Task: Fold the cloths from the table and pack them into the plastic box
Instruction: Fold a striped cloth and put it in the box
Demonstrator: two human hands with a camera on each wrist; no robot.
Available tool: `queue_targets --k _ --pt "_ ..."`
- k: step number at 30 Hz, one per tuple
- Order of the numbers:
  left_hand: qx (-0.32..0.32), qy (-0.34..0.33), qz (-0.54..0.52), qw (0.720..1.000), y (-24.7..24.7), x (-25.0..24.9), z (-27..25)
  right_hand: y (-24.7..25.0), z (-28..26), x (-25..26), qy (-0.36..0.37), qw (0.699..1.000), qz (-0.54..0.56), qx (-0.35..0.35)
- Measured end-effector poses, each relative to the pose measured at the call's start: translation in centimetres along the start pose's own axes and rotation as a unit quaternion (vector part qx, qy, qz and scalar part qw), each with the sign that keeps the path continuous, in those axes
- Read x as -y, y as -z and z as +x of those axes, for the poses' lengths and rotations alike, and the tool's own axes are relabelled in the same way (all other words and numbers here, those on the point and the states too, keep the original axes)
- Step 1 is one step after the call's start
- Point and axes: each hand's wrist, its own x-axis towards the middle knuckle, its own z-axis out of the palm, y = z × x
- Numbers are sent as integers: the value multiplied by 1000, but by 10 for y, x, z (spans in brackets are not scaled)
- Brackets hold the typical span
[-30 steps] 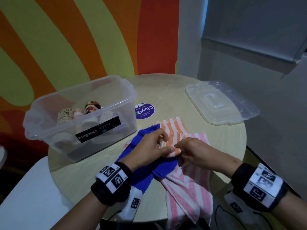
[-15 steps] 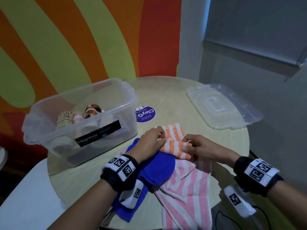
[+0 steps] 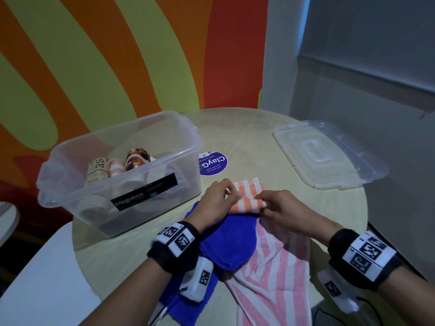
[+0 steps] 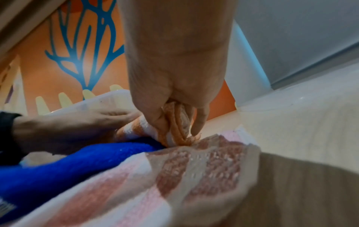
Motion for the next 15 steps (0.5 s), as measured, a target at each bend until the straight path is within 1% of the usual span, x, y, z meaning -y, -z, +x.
queue_targets --k 1,3,4,6,8,10,13,15 --pt "22 -25 -18 999 4 0 -4 2 1 -1 -13 1000 23 -2" --pt "53 -70 12 996 8 2 -12 6 2 -2 -33 998 58 9" --pt "44 -91 37 994 9 4 -13 7 3 -2 -34 997 68 12" --pt "15 -106 55 993 13 6 -13 8 5 -2 -29 997 73 15" --pt "13 -96 57 994 16 6 -11 9 9 -3 -28 997 66 28" --pt "26 -69 65 995 17 6 -8 12 13 -4 -28 996 65 46" --pt "50 -28 38 998 16 8 -4 17 22 -2 -30 998 39 45" --pt "61 -9 8 998 16 11 -1 15 30 -3 -48 994 85 54"
